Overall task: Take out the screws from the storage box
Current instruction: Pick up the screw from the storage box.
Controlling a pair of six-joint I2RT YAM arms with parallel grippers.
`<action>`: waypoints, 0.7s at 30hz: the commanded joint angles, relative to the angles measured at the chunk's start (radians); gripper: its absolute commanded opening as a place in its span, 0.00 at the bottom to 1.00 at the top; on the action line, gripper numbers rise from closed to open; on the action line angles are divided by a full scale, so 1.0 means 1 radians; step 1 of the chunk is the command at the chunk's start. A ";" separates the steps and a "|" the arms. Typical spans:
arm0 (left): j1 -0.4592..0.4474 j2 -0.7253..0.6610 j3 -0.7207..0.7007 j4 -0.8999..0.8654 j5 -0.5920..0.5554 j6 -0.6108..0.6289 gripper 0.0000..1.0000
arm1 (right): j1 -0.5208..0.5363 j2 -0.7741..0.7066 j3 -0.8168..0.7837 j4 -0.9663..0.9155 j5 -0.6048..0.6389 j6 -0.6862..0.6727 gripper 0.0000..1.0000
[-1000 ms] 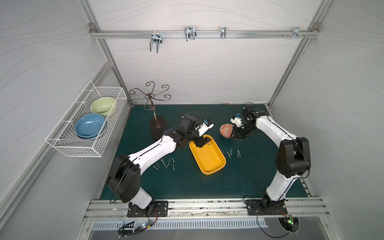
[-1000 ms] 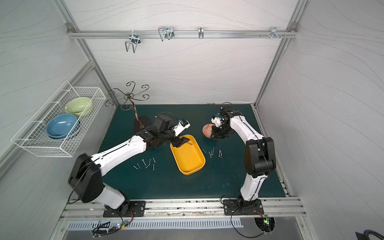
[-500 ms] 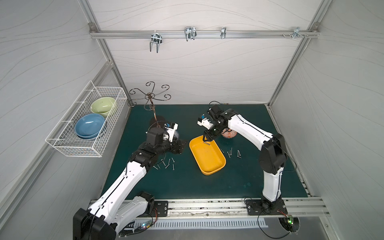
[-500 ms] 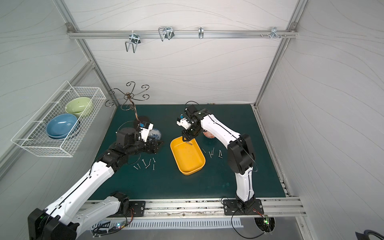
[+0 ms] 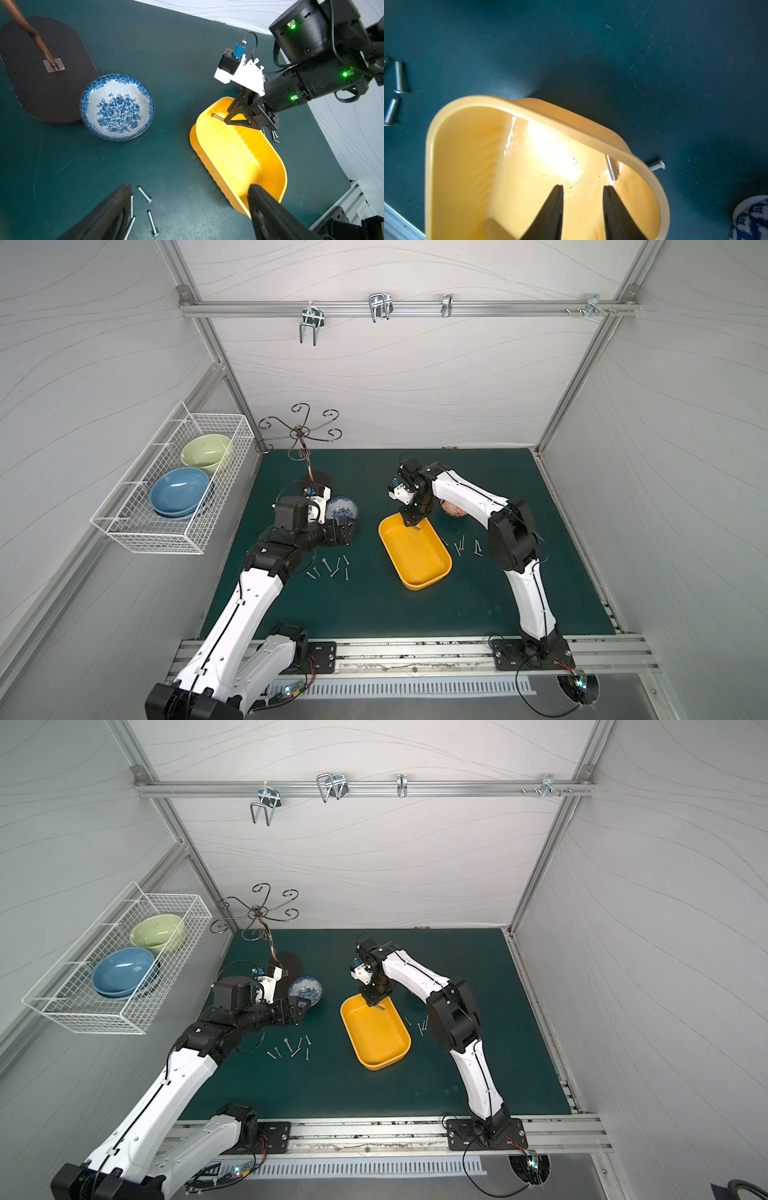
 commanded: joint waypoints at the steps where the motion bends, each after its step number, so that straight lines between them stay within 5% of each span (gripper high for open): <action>1: 0.011 -0.007 0.017 0.017 -0.008 -0.008 0.91 | -0.009 0.032 0.012 -0.019 0.013 -0.009 0.36; 21: 0.008 -0.005 0.013 0.008 0.005 0.006 0.91 | -0.010 0.175 0.064 -0.004 0.126 0.003 0.37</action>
